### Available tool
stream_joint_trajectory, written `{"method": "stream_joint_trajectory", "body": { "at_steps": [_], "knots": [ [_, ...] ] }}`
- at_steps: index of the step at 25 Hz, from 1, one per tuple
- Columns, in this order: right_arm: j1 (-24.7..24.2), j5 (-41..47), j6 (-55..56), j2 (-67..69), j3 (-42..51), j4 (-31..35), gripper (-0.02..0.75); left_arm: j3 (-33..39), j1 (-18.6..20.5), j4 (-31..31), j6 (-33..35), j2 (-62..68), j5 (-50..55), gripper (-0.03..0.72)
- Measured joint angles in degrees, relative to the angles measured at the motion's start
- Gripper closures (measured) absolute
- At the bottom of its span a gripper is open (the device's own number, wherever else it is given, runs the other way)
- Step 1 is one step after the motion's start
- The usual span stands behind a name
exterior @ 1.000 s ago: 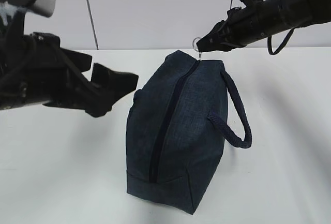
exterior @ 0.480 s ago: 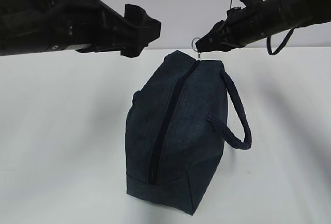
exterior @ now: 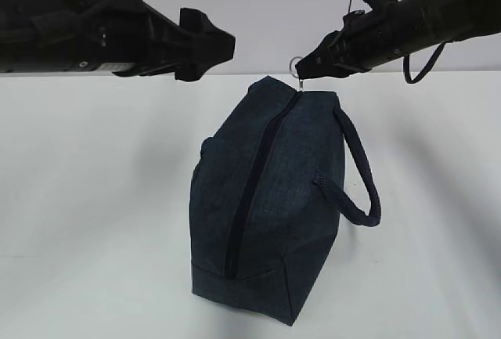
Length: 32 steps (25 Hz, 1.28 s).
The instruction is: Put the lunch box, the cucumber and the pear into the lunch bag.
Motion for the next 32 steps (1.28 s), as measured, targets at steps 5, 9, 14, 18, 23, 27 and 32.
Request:
{"method": "stream_joint_trajectory", "body": {
  "at_steps": [5, 9, 14, 18, 23, 27, 32],
  "knots": [
    [0.00, 0.00, 0.00, 0.00, 0.00, 0.00, 0.738, -0.24, 1.42, 0.48, 0.00, 2.11, 4.29, 0.103],
    [0.00, 0.00, 0.00, 0.00, 0.00, 0.00, 0.738, -0.68, 2.38, 0.89, 0.00, 2.90, 5.37, 0.107],
    [0.00, 0.00, 0.00, 0.00, 0.00, 0.00, 0.738, -1.76, 2.93, 3.90, -4.10, 5.15, 9.06, 0.113],
    [0.00, 0.00, 0.00, 0.00, 0.00, 0.00, 0.738, -3.02, 3.33, -3.83, -5.45, 5.15, 5.52, 0.129],
    [0.00, 0.00, 0.00, 0.00, 0.00, 0.00, 0.738, -3.77, 5.78, -10.13, -5.91, 5.15, 14.24, 0.143],
    [0.00, 0.00, -0.12, 0.00, 0.00, 0.00, 0.738, -3.89, 6.16, -2.74, -8.05, 5.15, 30.64, 0.146],
    [0.00, 0.00, -0.12, 0.00, 0.00, 0.00, 0.738, -3.89, 5.90, 21.71, -17.75, 5.15, 39.51, 0.146]
  ]
}}
